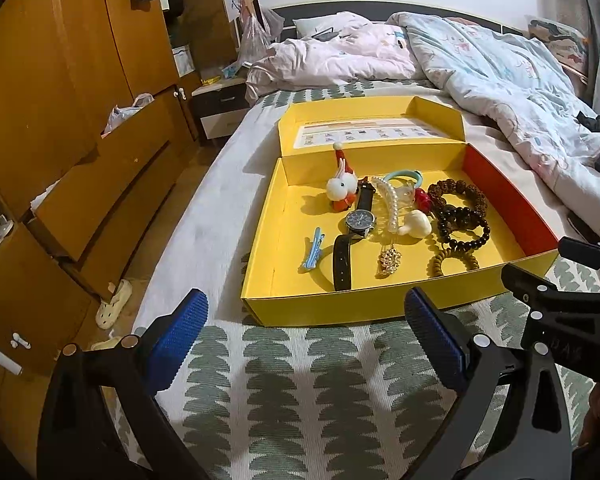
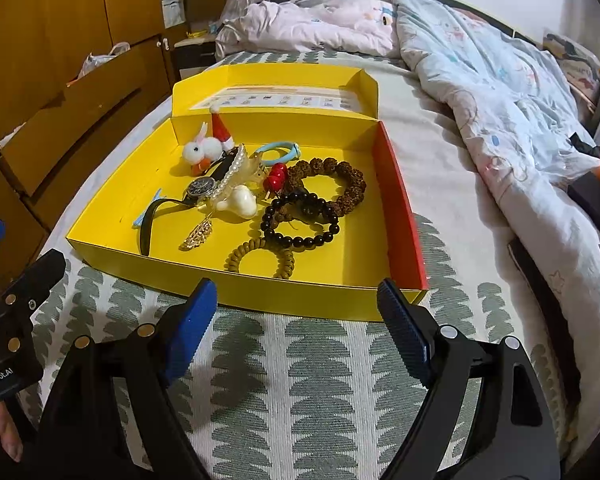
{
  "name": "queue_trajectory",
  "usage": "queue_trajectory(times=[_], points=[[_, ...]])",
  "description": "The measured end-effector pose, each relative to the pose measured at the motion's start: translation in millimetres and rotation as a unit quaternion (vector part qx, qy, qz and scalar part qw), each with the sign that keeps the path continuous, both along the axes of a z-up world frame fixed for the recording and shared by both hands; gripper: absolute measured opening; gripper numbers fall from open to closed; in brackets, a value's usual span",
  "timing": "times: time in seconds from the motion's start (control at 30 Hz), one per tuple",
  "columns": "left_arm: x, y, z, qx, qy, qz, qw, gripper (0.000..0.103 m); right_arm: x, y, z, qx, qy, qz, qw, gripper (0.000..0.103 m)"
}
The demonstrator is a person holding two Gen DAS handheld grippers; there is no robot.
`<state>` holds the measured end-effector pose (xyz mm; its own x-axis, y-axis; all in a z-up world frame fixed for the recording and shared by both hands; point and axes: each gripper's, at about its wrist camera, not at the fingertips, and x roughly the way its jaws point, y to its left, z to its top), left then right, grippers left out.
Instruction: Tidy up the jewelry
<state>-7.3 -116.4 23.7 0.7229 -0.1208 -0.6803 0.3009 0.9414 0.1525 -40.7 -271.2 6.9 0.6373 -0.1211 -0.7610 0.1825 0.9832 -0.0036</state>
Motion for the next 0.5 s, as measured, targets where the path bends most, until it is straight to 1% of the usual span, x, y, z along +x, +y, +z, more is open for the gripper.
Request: queue_trajectory(times=[0.5], points=[[2.3, 3.2, 1.4, -0.005, 0.002, 0.003, 1.0000, 0.097, 1.4, -1.3, -3.0, 0.013, 0.003, -0.002, 1.000, 0.084]])
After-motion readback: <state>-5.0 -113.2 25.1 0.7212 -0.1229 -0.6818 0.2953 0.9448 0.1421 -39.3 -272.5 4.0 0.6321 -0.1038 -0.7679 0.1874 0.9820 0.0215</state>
